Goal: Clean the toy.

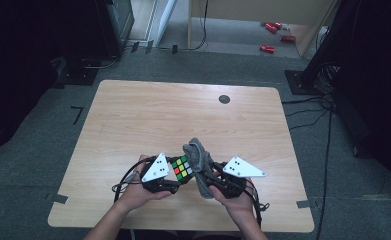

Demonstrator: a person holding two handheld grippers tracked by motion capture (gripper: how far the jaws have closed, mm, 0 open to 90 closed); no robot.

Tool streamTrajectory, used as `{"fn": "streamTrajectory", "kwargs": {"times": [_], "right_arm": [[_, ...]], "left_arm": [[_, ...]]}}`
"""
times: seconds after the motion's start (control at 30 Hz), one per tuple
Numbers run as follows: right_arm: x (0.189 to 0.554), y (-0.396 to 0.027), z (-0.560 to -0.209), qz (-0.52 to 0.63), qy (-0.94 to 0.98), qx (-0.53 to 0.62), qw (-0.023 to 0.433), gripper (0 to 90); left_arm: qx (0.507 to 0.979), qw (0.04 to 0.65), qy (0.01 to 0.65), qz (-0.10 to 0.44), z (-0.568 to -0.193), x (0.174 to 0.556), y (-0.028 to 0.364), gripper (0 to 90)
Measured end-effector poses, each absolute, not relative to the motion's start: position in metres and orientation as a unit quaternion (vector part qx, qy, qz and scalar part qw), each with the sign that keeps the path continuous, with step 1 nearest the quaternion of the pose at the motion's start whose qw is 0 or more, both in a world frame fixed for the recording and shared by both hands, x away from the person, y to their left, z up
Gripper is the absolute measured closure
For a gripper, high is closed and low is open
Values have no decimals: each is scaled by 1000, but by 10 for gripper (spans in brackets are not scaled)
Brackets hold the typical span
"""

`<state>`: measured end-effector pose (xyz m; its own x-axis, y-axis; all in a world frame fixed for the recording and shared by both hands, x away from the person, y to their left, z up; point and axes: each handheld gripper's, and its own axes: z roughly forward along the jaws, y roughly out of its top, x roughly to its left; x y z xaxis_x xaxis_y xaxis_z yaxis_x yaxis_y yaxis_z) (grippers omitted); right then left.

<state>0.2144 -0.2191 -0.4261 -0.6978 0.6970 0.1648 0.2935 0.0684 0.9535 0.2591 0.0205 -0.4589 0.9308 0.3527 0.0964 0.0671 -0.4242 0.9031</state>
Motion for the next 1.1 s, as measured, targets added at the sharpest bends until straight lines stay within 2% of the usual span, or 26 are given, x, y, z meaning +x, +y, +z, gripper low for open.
{"fn": "streamTrajectory", "kwargs": {"times": [0.07,0.27,0.4,0.5,0.7,0.93,1.1], "right_arm": [[214,-218,-425,587,710,348,177,698],[229,-235,-446,569,700,405,152,699],[218,-220,-434,560,709,383,192,698],[210,-212,-425,566,712,364,202,698],[223,-225,-442,556,699,413,174,698],[203,-201,-424,534,725,358,246,696],[196,-178,-432,501,767,303,261,695]], "left_arm": [[828,527,125,142,-457,258,22,345],[820,539,135,138,-454,261,27,345],[837,509,133,153,-459,260,20,344],[835,512,131,152,-458,258,19,344],[827,524,137,148,-453,260,25,345],[856,462,150,176,-457,259,13,345],[879,409,153,193,-455,254,1,345]]}}
